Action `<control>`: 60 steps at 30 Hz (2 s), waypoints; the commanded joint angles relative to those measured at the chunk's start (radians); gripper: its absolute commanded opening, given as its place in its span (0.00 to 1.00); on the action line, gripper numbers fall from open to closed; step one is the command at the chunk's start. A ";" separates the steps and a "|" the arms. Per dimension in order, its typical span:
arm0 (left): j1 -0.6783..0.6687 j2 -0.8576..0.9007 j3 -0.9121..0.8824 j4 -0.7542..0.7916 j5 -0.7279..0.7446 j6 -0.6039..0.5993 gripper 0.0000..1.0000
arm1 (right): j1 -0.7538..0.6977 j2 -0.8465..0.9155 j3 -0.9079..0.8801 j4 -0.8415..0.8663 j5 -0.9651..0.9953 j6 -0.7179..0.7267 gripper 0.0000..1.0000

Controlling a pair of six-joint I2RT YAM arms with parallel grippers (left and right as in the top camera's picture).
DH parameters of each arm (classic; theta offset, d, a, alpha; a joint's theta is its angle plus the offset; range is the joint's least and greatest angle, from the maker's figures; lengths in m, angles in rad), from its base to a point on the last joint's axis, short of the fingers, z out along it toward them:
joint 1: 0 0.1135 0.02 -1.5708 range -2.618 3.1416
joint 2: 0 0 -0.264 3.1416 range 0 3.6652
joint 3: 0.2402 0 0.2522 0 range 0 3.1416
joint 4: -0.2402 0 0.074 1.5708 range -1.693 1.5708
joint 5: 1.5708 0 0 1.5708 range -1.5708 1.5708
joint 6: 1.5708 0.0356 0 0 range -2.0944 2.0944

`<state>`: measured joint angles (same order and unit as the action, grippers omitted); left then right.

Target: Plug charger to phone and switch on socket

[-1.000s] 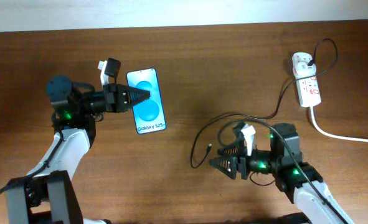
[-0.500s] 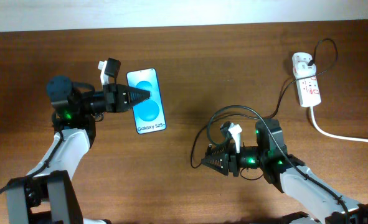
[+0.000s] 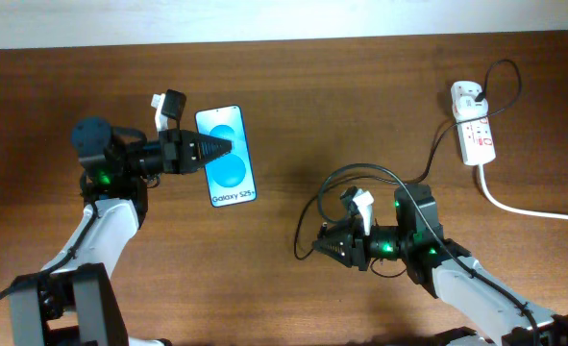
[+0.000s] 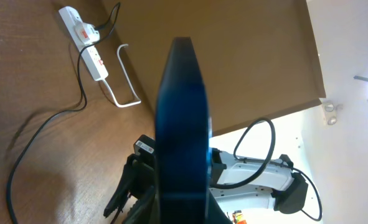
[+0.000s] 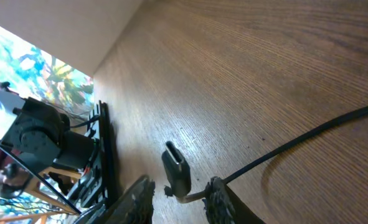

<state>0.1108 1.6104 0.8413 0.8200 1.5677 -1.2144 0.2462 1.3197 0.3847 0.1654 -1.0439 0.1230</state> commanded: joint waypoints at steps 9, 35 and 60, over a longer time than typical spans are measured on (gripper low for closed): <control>0.003 -0.015 0.005 0.005 0.004 0.016 0.00 | 0.009 0.005 -0.011 0.096 -0.048 -0.011 0.04; 0.073 -0.015 0.005 0.036 0.005 0.016 0.00 | 0.172 0.305 0.466 0.276 -0.208 0.489 0.04; 0.195 -0.015 0.005 0.036 -0.048 0.036 0.00 | 0.153 0.711 1.485 -1.320 0.270 -0.203 0.04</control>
<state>0.2775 1.6104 0.8413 0.8505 1.5299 -1.2026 0.3481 2.0293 1.8484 -1.0206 -0.7769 0.0891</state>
